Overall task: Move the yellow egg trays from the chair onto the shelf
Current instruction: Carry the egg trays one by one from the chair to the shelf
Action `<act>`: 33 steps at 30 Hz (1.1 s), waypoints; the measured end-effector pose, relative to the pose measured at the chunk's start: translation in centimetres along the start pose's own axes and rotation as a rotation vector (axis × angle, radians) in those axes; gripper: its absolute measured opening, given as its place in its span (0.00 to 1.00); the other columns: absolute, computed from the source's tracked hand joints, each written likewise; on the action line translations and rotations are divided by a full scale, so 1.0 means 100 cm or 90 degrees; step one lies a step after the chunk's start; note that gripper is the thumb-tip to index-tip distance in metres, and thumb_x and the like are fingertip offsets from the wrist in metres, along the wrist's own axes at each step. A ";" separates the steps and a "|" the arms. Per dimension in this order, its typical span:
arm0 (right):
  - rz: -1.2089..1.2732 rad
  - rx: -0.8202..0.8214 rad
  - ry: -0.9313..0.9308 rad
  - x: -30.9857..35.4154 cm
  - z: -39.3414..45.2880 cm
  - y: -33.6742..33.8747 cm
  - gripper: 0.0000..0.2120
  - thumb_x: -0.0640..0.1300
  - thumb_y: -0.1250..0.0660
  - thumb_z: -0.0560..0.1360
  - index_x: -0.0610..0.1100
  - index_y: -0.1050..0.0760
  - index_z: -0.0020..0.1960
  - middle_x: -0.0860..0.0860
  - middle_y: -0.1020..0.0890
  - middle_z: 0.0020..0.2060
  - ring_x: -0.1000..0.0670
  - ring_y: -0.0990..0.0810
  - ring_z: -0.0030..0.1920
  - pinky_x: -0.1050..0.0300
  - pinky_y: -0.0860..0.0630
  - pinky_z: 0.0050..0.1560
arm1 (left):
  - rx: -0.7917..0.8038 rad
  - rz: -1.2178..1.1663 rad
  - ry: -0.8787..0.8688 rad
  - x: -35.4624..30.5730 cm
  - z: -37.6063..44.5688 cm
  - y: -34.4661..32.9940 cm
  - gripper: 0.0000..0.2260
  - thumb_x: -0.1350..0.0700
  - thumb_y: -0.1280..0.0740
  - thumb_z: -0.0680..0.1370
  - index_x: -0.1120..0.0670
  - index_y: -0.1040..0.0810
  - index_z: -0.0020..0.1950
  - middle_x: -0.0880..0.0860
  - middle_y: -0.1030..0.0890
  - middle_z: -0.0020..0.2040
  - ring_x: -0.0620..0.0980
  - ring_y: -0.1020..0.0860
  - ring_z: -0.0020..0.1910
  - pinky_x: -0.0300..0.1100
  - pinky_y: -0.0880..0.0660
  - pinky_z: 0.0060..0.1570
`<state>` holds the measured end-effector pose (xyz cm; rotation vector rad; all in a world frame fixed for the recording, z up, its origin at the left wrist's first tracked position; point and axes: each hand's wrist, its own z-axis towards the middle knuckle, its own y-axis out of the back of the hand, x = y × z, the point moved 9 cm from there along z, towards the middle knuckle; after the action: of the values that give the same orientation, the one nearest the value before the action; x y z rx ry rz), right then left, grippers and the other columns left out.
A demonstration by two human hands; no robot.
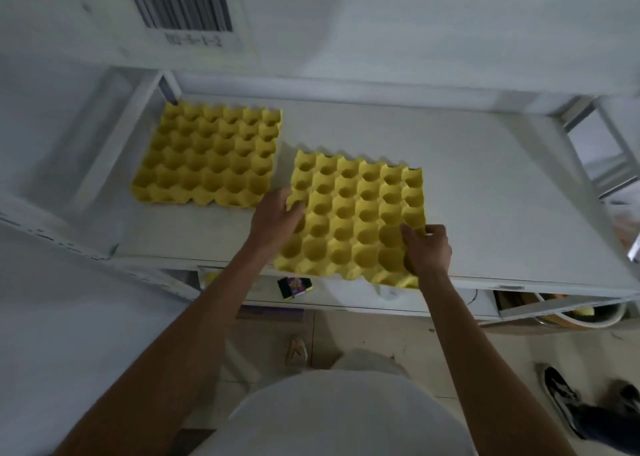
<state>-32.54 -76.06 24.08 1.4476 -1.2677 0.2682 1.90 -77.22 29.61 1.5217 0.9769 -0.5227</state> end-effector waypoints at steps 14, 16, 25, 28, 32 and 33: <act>-0.445 -0.064 0.505 0.079 -0.056 -0.069 0.37 0.71 0.43 0.79 0.53 0.41 0.81 0.41 0.37 0.79 0.38 0.38 0.78 0.34 0.39 0.76 | -0.051 0.509 -0.151 0.061 0.094 0.073 0.28 0.34 0.43 0.81 0.38 0.40 0.81 0.48 0.48 0.85 0.61 0.48 0.83 0.68 0.46 0.77; -0.496 0.017 0.500 0.076 -0.055 -0.098 0.37 0.72 0.46 0.78 0.57 0.43 0.82 0.41 0.44 0.82 0.38 0.45 0.82 0.31 0.49 0.79 | 0.002 0.533 -0.114 0.088 0.104 0.069 0.30 0.31 0.47 0.81 0.36 0.46 0.82 0.47 0.52 0.86 0.61 0.51 0.84 0.70 0.51 0.77; -0.497 0.063 0.429 0.134 0.021 -0.141 0.36 0.70 0.38 0.75 0.62 0.40 0.81 0.45 0.44 0.83 0.42 0.44 0.82 0.37 0.51 0.81 | -0.050 0.577 -0.196 0.091 0.095 0.062 0.31 0.32 0.44 0.80 0.41 0.40 0.82 0.54 0.44 0.85 0.63 0.34 0.78 0.73 0.46 0.74; -0.509 0.095 0.402 0.165 0.050 -0.153 0.37 0.68 0.35 0.75 0.62 0.41 0.81 0.47 0.44 0.83 0.42 0.45 0.82 0.38 0.48 0.79 | -0.060 0.576 -0.189 0.092 0.099 0.061 0.32 0.33 0.44 0.80 0.40 0.42 0.83 0.53 0.46 0.85 0.62 0.36 0.79 0.73 0.48 0.75; -0.547 0.136 0.376 0.200 0.076 -0.166 0.36 0.63 0.31 0.76 0.61 0.41 0.80 0.46 0.40 0.81 0.38 0.41 0.80 0.34 0.40 0.75 | -0.061 0.553 -0.189 0.090 0.099 0.063 0.33 0.30 0.46 0.78 0.39 0.42 0.82 0.53 0.46 0.85 0.62 0.38 0.80 0.74 0.49 0.75; -0.550 0.146 0.369 0.207 0.081 -0.167 0.36 0.63 0.31 0.76 0.60 0.40 0.80 0.46 0.38 0.80 0.37 0.40 0.79 0.34 0.37 0.73 | -0.062 0.550 -0.190 0.088 0.098 0.063 0.34 0.30 0.47 0.77 0.39 0.42 0.82 0.53 0.46 0.85 0.62 0.38 0.80 0.73 0.49 0.75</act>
<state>-14.94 -97.36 27.24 1.8019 -0.0990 0.2182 13.82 -83.78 24.30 1.5520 0.0650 -0.0668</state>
